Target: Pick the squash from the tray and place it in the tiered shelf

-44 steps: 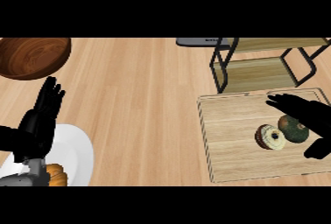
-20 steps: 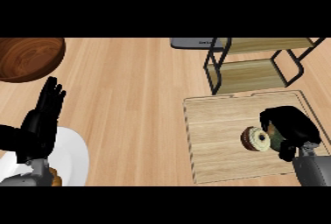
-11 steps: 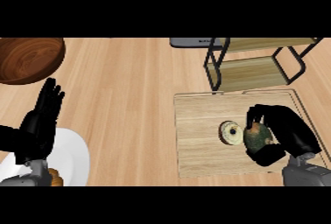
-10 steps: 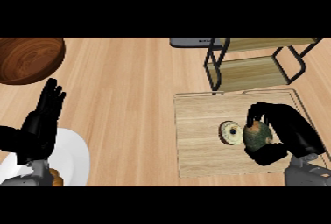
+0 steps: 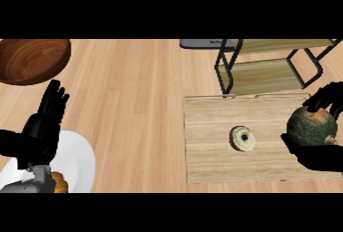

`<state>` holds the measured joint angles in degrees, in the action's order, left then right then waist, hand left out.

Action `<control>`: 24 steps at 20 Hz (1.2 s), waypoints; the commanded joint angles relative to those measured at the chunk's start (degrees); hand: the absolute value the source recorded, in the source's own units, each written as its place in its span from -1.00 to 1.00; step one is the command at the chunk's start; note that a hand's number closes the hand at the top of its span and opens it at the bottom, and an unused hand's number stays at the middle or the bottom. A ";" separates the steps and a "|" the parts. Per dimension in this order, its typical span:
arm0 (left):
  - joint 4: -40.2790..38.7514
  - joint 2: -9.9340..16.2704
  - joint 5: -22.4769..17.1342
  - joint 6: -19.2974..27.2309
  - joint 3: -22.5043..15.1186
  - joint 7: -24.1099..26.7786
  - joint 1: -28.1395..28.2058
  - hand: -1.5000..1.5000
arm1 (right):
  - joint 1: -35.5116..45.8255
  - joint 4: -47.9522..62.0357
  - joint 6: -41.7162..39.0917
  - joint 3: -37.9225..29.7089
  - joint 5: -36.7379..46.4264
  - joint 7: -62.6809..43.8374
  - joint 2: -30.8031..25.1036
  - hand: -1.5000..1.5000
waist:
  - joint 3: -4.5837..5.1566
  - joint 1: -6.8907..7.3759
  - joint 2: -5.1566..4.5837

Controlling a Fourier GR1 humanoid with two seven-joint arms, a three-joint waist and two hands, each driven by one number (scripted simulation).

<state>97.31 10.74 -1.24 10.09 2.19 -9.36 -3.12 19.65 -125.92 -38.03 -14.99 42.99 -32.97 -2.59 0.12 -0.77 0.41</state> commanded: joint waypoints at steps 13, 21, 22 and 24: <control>-5.43 -1.29 0.06 -2.35 1.42 3.07 -3.09 0.00 | 15.25 22.67 14.11 -8.02 -1.54 1.45 -11.85 1.00 | -0.10 1.17 -0.59; -1.50 -1.79 1.51 -1.79 0.73 -0.10 -2.41 0.00 | 19.53 41.68 26.89 -7.80 -0.11 11.46 -15.28 1.00 | -0.13 1.41 -0.56; -4.43 0.35 -0.24 -4.08 3.54 2.21 -2.94 0.00 | 18.66 41.46 29.04 -6.43 0.34 11.94 -13.50 1.00 | -0.11 1.31 -0.56; -1.81 -3.18 2.56 -0.47 0.26 0.06 -2.55 0.00 | 20.52 45.35 31.45 -6.49 -0.15 14.10 -14.28 1.00 | -0.13 1.32 -0.52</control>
<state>94.87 9.45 -0.46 7.72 3.86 -8.36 -5.33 37.82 -87.08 -12.24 -22.58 42.18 -22.29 -16.75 -0.01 0.54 -0.13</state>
